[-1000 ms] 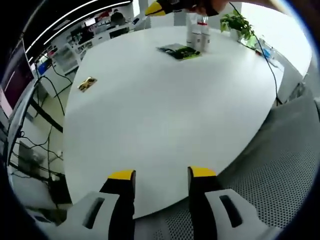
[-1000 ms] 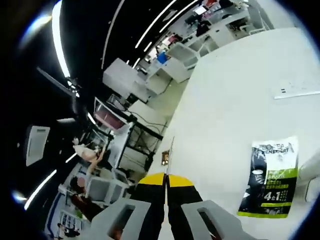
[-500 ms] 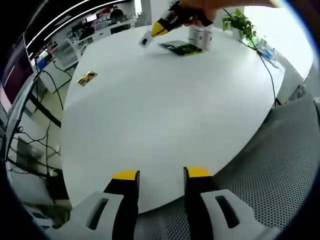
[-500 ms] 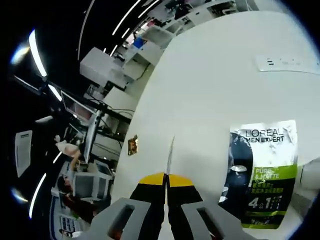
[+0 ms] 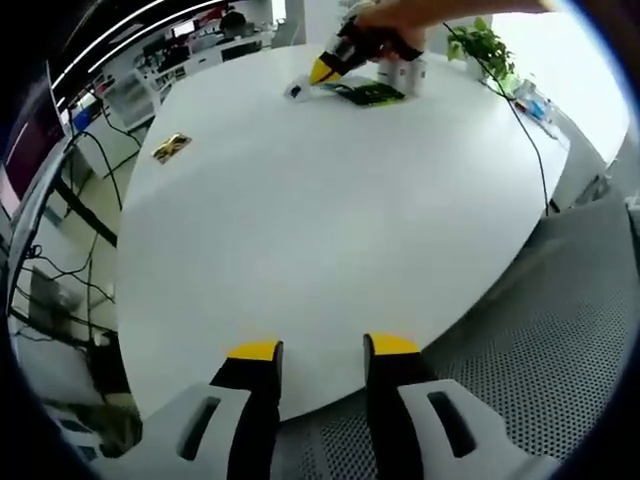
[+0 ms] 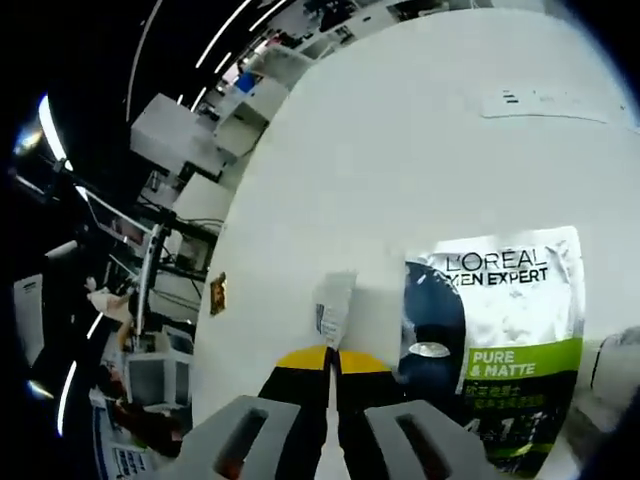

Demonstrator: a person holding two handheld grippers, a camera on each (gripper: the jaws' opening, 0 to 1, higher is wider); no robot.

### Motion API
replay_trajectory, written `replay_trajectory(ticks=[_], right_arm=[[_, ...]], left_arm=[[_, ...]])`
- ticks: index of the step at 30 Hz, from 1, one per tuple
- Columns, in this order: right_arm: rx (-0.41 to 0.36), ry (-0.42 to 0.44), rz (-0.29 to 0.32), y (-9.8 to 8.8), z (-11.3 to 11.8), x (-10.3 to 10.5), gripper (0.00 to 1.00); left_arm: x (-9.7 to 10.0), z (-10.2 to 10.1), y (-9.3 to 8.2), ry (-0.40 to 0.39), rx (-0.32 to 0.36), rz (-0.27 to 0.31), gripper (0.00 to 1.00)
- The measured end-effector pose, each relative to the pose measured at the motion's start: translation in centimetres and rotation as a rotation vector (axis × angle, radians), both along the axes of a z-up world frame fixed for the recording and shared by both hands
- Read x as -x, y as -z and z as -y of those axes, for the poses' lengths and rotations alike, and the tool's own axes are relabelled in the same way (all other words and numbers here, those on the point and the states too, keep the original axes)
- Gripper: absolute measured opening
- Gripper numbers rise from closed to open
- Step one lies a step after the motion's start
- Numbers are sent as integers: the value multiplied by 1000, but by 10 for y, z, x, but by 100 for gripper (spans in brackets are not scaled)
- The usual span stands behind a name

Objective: Arrange the skincare products in the storage area until every visible bottle or jar stands upright without overlapping.

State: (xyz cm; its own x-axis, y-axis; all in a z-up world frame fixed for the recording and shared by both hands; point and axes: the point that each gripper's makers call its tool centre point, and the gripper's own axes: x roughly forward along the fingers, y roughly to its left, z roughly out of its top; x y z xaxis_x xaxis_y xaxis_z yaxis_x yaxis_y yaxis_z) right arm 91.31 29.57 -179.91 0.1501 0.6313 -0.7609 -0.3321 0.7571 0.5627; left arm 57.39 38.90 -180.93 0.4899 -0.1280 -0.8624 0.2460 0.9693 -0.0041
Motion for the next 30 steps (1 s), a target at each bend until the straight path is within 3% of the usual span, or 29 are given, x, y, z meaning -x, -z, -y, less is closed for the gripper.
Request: replay_trajectory(ticks=[17,23,30], right_arm=[[53,-13,58,8,5,-12,1],[82,-29,113,8,9,-20,1],[79,-15,135,3,7,-20,9]], left_arm=[[2,1,2,15,-7,-9,26],[2,1,2,21,-10,-9,25],[2,1,2,22,-8,-6,24]])
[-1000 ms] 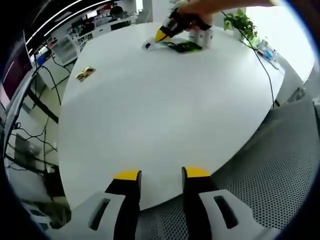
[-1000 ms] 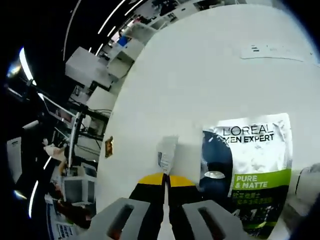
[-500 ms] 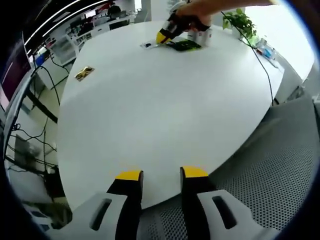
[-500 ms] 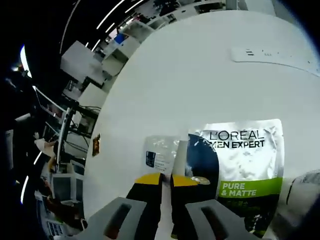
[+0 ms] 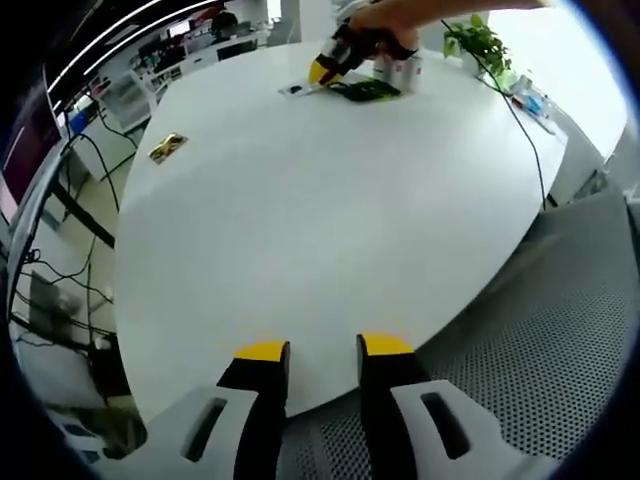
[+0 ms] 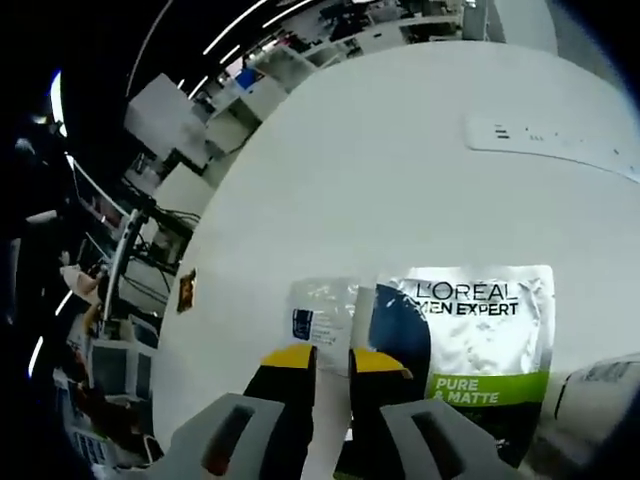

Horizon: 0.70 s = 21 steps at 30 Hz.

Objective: Arrange the skincare products in the storage area until every visible bottle or jar stands upright without overlapping.

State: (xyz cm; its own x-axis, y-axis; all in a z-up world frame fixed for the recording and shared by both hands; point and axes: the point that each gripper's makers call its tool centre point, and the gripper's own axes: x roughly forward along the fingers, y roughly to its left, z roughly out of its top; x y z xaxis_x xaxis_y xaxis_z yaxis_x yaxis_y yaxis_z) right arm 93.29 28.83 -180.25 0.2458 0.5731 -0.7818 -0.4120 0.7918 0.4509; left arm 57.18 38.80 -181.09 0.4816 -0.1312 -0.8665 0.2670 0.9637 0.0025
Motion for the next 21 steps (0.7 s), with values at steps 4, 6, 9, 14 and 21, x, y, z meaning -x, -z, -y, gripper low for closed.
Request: replay_trajectory(ticks=[4,6,9,14,21], right_arm=[[6,-10,14,-2,-1,0,13],[6,-13,16,-3,-2,1,14],[31,-42,4,-1,-1,6,11],[60,-99,14,-1,0,9,9],[159,-250,98,0,-3,7,13]], left_arm=[[0,0,0,2,-1,-1,24],[0,0,0,2,-1,1,23],[1,0,1,6,-4,-4,22],[0,0,-1,4,-1,4,22],[1,0,-1,6,-3,-3,22]])
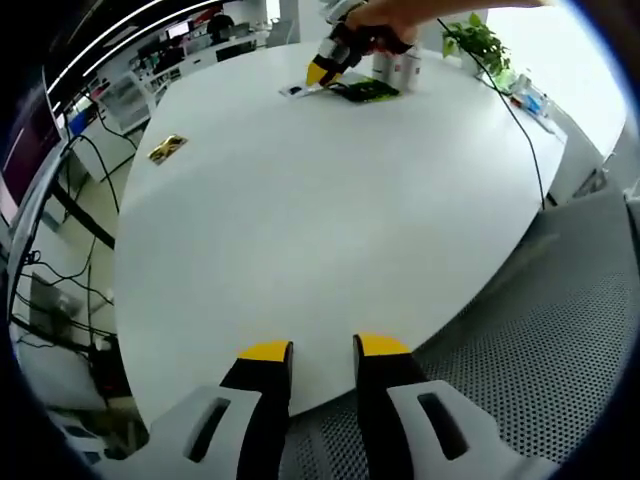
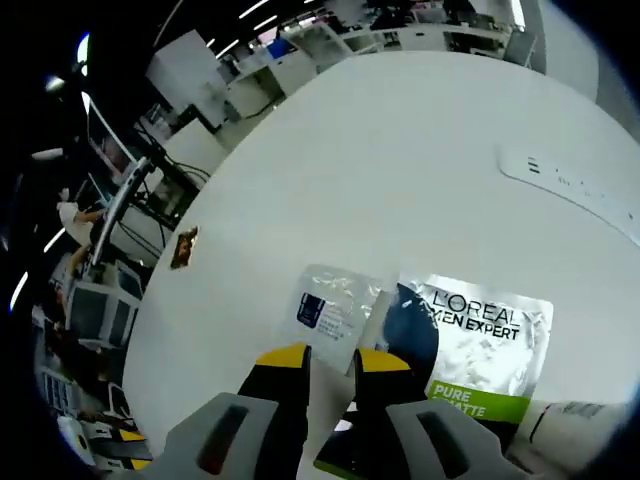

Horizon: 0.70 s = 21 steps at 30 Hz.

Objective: Arrange the skincare products in the storage area until every visible bottle or jar stands upright without overlapping.

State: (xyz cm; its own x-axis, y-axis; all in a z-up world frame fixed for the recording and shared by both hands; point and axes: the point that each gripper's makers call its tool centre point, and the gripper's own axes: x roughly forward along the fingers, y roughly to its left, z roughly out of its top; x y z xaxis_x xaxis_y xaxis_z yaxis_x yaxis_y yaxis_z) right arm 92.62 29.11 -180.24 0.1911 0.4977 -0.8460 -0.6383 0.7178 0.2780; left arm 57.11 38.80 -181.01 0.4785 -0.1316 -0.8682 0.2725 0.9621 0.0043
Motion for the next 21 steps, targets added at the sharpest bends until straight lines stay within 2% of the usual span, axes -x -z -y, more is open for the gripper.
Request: replay_trajectory(ticks=[3,7,13,16,18,21], right_arm=[[25,-36,9,1,0,2,14],[128,-193,90,5,2,2,12],[226,-327,161,8,3,0,12],[326,-498,240,8,4,1,13],[350,-547,270,7,2,1,13],[383,-592,279,8,4,2,14]], left_arm=[[0,0,0,1,1,-2,21],[0,0,1,-1,4,-3,20],[1,0,1,1,5,-6,19],[1,1,1,0,7,-6,19],[1,0,2,2,5,-8,18],[2,1,3,4,4,-15,18]])
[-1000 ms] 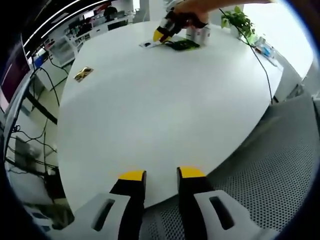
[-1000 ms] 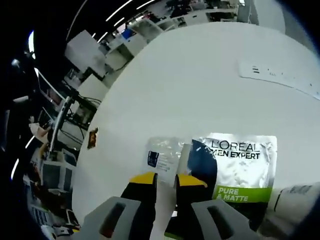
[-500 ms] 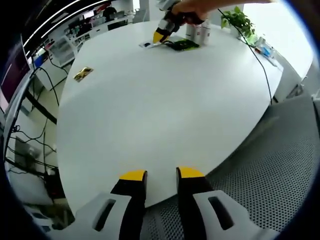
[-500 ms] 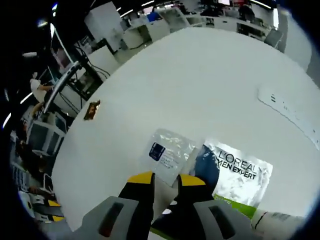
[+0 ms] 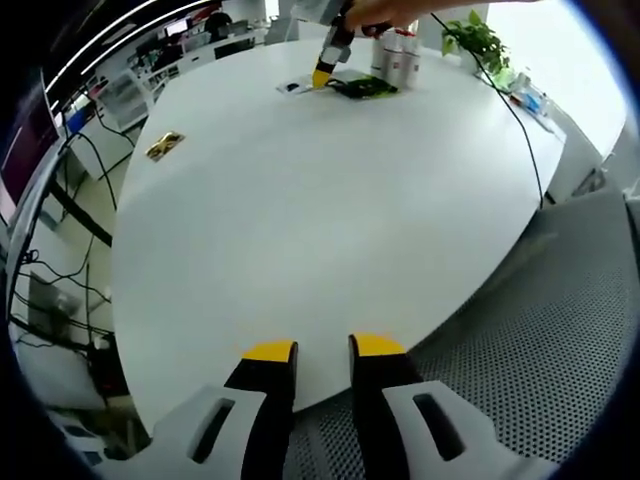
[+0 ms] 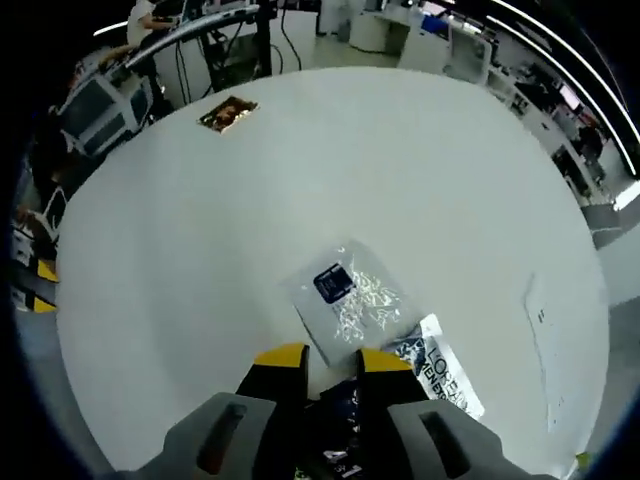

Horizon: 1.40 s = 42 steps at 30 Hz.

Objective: Arrange the skincare products in the storage area until every visible bottle or jar stands upright without overlapping.

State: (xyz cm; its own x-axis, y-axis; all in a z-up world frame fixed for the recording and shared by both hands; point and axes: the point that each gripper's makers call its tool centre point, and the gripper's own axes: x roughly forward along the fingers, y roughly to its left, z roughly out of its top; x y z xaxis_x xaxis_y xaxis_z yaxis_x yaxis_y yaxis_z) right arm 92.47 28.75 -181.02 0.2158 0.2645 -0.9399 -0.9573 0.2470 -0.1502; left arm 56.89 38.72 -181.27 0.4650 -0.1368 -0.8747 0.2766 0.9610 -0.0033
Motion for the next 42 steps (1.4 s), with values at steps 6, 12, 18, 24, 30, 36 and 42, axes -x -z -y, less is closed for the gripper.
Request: replay_trajectory(ticks=[6,12,18,24,30,36,42], right_arm=[[98,-172,36,1,3,4,9],[-16,-118,20,-15,-21,4,13],[-142,-160,-32,-29,-73,15,21],[-197,-411,-21,-46,-140,35,27],[-195,-530,-25,-54,-190,41,34],[-170,-649,-42,-45,-226,50,39],[-104,-788,-35,-20,-247,62,43]], left_arm=[[0,1,0,1,3,0,18],[0,1,-1,-2,5,1,18],[0,1,1,-3,6,-4,18],[1,1,2,-4,9,-8,18],[1,1,3,-7,13,-7,17],[2,0,6,-8,14,-6,17],[1,1,5,-7,18,1,17]])
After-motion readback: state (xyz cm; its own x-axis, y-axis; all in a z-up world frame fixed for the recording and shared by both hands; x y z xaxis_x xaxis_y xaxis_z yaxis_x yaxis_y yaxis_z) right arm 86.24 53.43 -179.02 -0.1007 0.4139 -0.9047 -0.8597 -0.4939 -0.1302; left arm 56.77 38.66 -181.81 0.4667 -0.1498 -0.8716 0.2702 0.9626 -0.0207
